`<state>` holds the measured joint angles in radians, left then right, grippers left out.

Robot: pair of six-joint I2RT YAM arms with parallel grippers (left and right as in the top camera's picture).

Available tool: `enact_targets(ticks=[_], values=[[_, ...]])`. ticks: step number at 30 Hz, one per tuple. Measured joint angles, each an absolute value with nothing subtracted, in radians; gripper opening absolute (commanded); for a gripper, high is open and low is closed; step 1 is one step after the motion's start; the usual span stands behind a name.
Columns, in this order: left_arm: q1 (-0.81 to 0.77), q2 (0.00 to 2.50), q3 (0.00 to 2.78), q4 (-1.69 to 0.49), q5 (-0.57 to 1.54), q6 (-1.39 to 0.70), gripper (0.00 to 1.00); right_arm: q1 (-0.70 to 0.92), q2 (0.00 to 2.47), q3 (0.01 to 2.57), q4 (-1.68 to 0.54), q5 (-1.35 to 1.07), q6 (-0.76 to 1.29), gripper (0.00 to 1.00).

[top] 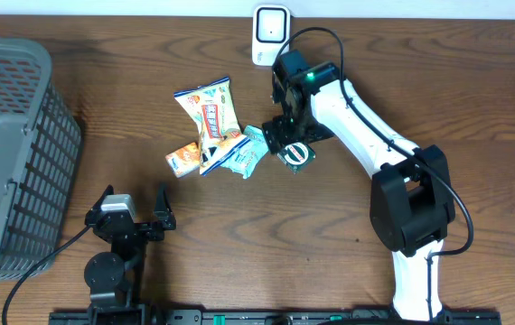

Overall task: Scan the item barcode
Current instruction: 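Close the right gripper around the Zam-Buk tin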

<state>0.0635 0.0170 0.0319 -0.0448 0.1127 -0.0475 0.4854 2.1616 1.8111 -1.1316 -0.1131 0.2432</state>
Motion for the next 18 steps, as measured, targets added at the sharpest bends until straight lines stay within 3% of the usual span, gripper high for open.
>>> enact_targets(ticks=[9,14,18], values=[[0.064,0.017,0.032,-0.045,0.113,-0.047,0.98,0.480,2.162,1.791,-1.164,-0.080,0.989,0.99],[0.064,0.017,0.032,-0.045,0.113,-0.047,0.98,0.458,2.162,1.785,-1.127,-0.008,1.209,0.99],[0.064,0.017,0.032,-0.045,0.113,-0.047,0.98,0.445,2.173,1.769,-1.089,0.000,1.263,0.99]])
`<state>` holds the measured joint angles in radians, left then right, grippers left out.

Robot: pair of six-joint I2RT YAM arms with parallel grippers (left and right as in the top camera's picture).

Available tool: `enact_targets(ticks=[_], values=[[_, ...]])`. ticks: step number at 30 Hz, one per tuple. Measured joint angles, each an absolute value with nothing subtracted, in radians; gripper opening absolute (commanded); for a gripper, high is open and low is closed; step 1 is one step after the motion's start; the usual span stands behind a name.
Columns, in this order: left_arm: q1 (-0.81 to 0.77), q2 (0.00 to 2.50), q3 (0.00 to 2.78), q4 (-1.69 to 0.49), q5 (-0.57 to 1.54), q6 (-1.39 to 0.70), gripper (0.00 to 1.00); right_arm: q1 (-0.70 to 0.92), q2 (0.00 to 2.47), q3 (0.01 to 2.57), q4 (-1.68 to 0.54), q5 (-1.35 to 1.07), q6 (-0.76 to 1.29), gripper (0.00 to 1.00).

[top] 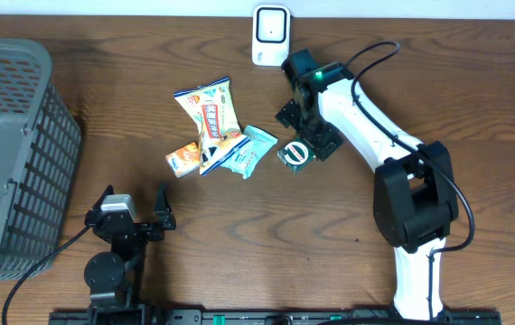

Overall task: Scan the item barcode
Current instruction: 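Close the right gripper around the Zam-Buk tin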

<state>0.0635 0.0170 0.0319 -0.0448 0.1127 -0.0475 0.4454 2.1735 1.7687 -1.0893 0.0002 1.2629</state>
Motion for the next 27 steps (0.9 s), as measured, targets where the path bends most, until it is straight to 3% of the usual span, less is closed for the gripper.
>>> enact_targets(ticks=[5,8,11,14,20,23,27], values=[[0.064,0.017,0.032,-0.045,0.113,-0.047,0.98,0.442,2.214,1.707,-1.022,-0.020,1.275,0.98],[0.064,0.017,0.032,-0.045,0.113,-0.047,0.98,0.442,2.227,1.675,-1.003,-0.049,1.271,0.77],[0.064,0.017,0.032,-0.045,0.113,-0.048,0.98,0.442,2.226,1.670,-1.002,-0.053,1.269,0.66],[0.064,0.017,0.032,-0.044,0.113,-0.048,0.98,0.442,2.224,1.666,-1.003,-0.052,1.232,0.38],[0.064,0.017,0.032,-0.045,0.113,-0.048,0.98,0.434,2.198,1.667,-1.005,-0.042,1.074,0.27],[0.064,0.017,0.032,-0.044,0.113,-0.048,0.98,0.425,2.200,1.675,-1.024,-0.073,0.966,0.29],[0.064,0.017,0.032,-0.045,0.113,-0.047,0.98,0.395,2.208,1.688,-1.055,-0.160,0.799,0.68]])
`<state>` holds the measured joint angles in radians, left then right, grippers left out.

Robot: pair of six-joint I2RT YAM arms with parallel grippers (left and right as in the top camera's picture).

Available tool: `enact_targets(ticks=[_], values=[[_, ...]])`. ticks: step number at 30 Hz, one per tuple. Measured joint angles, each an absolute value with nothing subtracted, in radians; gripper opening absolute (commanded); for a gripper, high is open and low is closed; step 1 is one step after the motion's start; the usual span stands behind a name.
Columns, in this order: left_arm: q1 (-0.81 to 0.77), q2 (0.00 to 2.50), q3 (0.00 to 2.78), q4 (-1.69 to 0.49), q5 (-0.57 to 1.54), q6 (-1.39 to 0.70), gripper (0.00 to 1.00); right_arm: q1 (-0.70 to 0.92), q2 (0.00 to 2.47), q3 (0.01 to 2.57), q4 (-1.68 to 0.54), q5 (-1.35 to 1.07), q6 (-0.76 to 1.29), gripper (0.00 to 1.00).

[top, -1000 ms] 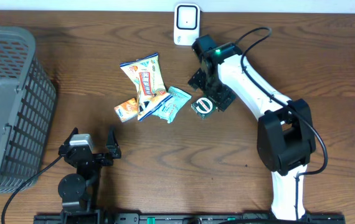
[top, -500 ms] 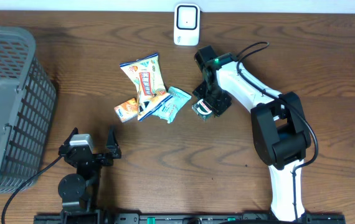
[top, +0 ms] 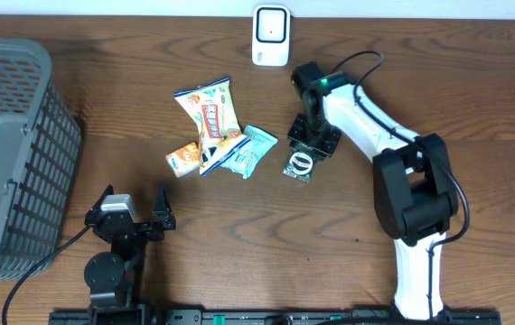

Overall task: Scan the item barcode
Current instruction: 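Close the right gripper around the Zam-Buk tin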

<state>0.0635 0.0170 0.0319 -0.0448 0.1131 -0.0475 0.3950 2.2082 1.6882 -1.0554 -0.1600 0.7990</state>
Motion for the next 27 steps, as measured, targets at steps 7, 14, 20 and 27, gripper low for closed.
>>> enact_targets(ticks=[7,14,20,27], values=[[0.064,0.017,0.032,-0.045,0.113,-0.047,0.98,0.389,2.215,1.690,-1.075,-0.202,0.637,0.87],[0.064,0.017,0.032,-0.045,0.113,-0.048,0.98,0.430,2.216,1.690,-1.087,-0.173,0.595,0.61],[0.064,0.017,0.032,-0.045,0.113,-0.047,0.98,0.458,2.209,1.644,-1.038,-0.141,0.596,0.73],[0.064,0.017,0.032,-0.045,0.113,-0.048,0.98,0.464,2.168,1.561,-1.036,-0.123,0.592,0.49]])
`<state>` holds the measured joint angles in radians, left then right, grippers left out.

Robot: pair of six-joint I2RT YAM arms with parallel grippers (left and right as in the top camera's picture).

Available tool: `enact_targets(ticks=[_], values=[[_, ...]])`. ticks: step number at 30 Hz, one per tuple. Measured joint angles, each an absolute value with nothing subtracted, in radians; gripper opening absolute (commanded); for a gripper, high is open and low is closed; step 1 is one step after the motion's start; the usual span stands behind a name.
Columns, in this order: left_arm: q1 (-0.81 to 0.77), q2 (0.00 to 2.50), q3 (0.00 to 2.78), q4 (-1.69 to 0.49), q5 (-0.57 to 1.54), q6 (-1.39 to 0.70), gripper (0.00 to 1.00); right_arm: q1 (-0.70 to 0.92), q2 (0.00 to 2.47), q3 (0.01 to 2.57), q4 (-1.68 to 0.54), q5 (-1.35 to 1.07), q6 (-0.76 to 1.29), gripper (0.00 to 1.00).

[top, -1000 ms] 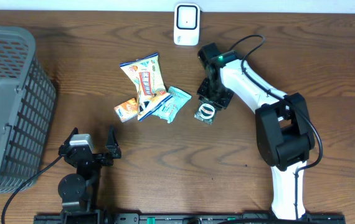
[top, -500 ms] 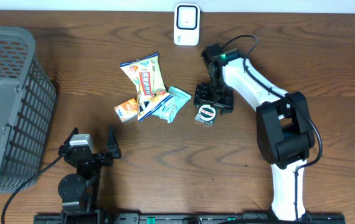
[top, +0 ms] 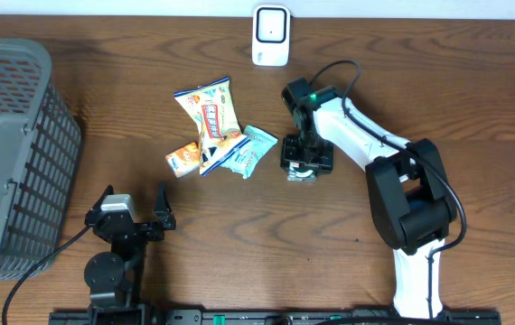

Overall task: Scan the item barcode
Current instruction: 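Close the right gripper around the Zam-Buk tin, then lift the tin and carry it toward the white scanner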

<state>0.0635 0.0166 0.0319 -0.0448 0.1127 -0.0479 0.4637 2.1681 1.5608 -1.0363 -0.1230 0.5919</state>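
A small green-and-white packet (top: 301,172) lies on the wooden table (top: 474,108), mostly covered by my right gripper (top: 304,161), which points down right over it. Whether the fingers grip the packet is hidden by the wrist. The white barcode scanner (top: 271,34) stands at the table's far edge, well behind the gripper. My left gripper (top: 134,202) rests near the front left, open and holding nothing.
Three snack packets lie left of the right gripper: a tall pale one (top: 210,106), an orange one (top: 183,159) and a light-blue one (top: 250,150). A grey mesh basket (top: 14,153) fills the left side.
My right gripper has turned and come down over the small packet, now covering most of it. The packet sits a touch nearer the front. The left arm has not moved.
My right gripper was first beside the light-blue packet, with the small packet at its tip. It then stood to the packet's right, later behind it with the packet nearer the front. Now it is directly over the packet.
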Motion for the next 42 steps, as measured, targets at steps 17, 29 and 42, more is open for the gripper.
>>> enact_targets(ticks=[17,29,42], values=[[0.064,0.017,0.032,-0.045,0.113,-0.048,0.98,0.431,2.207,1.642,-1.184,-0.142,0.501,0.34],[0.064,0.017,0.032,-0.045,0.113,-0.047,0.98,0.409,2.222,1.739,-1.232,-0.201,0.411,0.32],[0.064,0.017,0.032,-0.045,0.113,-0.047,0.98,0.341,2.222,1.739,-1.425,-0.743,0.065,0.35]])
